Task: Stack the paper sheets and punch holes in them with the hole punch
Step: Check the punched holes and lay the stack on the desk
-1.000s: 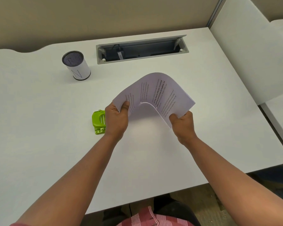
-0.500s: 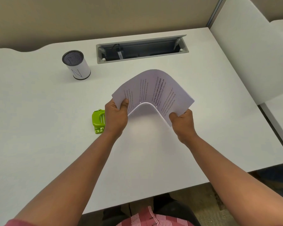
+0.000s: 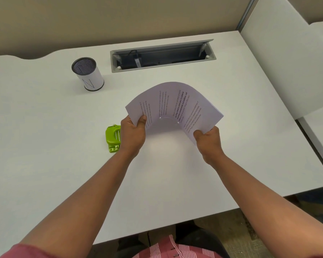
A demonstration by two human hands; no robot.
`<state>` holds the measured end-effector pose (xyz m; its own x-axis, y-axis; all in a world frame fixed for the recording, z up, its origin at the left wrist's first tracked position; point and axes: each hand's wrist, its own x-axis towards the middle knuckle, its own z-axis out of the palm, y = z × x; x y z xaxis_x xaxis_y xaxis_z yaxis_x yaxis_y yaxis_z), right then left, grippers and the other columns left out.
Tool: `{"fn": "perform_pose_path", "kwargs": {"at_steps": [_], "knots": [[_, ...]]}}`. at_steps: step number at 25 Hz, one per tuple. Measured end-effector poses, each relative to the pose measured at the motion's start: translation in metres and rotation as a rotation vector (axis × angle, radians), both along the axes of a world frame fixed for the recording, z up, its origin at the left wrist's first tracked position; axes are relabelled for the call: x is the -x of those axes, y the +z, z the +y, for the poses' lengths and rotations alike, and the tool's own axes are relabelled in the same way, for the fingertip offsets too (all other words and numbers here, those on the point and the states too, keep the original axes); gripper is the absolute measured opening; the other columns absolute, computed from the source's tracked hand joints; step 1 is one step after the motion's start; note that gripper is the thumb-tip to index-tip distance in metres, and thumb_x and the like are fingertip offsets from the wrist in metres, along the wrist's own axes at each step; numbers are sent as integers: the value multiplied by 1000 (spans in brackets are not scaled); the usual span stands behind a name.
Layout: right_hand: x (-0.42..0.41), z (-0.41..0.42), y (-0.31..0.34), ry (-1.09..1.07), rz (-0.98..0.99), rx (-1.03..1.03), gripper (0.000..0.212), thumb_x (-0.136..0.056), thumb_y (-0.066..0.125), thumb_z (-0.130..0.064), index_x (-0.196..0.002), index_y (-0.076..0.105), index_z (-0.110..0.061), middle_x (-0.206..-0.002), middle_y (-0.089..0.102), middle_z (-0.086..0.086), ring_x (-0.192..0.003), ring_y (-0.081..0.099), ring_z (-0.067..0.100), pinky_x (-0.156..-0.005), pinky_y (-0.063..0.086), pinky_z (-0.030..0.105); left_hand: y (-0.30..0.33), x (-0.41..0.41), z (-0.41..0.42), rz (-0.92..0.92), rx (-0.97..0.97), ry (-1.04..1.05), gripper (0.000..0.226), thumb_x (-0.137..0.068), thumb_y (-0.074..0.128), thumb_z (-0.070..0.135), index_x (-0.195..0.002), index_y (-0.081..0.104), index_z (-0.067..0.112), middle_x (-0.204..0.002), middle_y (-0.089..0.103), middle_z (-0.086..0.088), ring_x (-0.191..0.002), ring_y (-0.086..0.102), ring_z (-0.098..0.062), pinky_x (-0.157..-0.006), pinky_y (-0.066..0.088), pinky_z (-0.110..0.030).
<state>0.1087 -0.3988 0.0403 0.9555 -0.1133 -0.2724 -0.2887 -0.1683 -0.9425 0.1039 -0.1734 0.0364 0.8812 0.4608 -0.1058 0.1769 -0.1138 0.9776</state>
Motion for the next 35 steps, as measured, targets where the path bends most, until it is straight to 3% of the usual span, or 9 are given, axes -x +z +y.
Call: {"fn": "perform_pose_path", "kwargs": {"at_steps": [4,7,12,19,23,26,29,32,35], "knots": [[0,-4,4,-2,15,-37,33,-76,48,-7,-91,69,-27,-95,74,-2,-99,70,35,-72,59,32,14,-3,3,-1,-50,-1,16,-100,61,18,-113,69,23,-92,69,24,-83,68,0,-69,53,-15],[-4,-10,18,-7,-10,-107,37,-74,52,-6,-92,72,-31,-94,77,-7,-102,72,31,-77,62,33,51,-18,16,-76,-221,-114,16,-98,56,15,-97,70,24,-85,70,8,-80,62,-16,-69,49,-29],[-21,-31,51,-59,-113,-392,44,-86,63,5,-124,59,-16,-114,76,1,-107,74,25,-93,60,54,147,-52,36,-116,-653,-345,26,-90,51,9,-66,56,18,-65,58,10,-61,50,-13,-52,40,-23],[-29,-40,103,114,-431,289,87,-83,84,-28,-154,35,-32,-148,53,-12,-135,49,3,-108,38,18,219,-61,22,-46,-992,-566,19,-84,45,2,-69,53,11,-65,56,-5,-65,49,-34,-55,41,-35],[-39,-20,126,343,-393,283,47,-90,76,-24,-133,60,-32,-125,69,-8,-116,64,21,-95,60,42,234,-63,2,-41,-1091,-666,28,-79,44,0,-65,55,21,-62,51,6,-61,47,-20,-55,37,-31],[-45,-20,126,353,-317,183,22,-94,72,-11,-113,75,-23,-110,78,-1,-99,74,24,-86,63,46,237,-62,-4,-17,-1163,-710,34,-85,46,4,-75,64,32,-73,58,9,-68,52,-11,-53,36,-29],[-46,-23,115,352,-215,36,13,-97,68,-7,-108,76,-6,-95,81,-3,-82,76,12,-77,63,33,232,-63,-8,-78,-1249,-741,34,-85,46,5,-85,67,32,-82,62,7,-77,59,-27,-56,37,-30],[-47,-26,104,286,-229,-23,16,-98,66,-5,-110,73,3,-107,79,16,-89,75,22,-85,64,47,203,-64,-9,-340,-1240,-468,43,-89,61,22,-130,62,35,-146,56,2,-137,49,-34,-107,36,-44],[-47,-36,97,255,-250,-195,16,-97,66,-1,-106,77,-9,-107,81,8,-97,76,27,-90,62,48,157,-51,0,-376,-627,-143,112,-77,79,43,-163,9,27,-170,9,-4,-157,9,-21,-124,11,-37]]}}
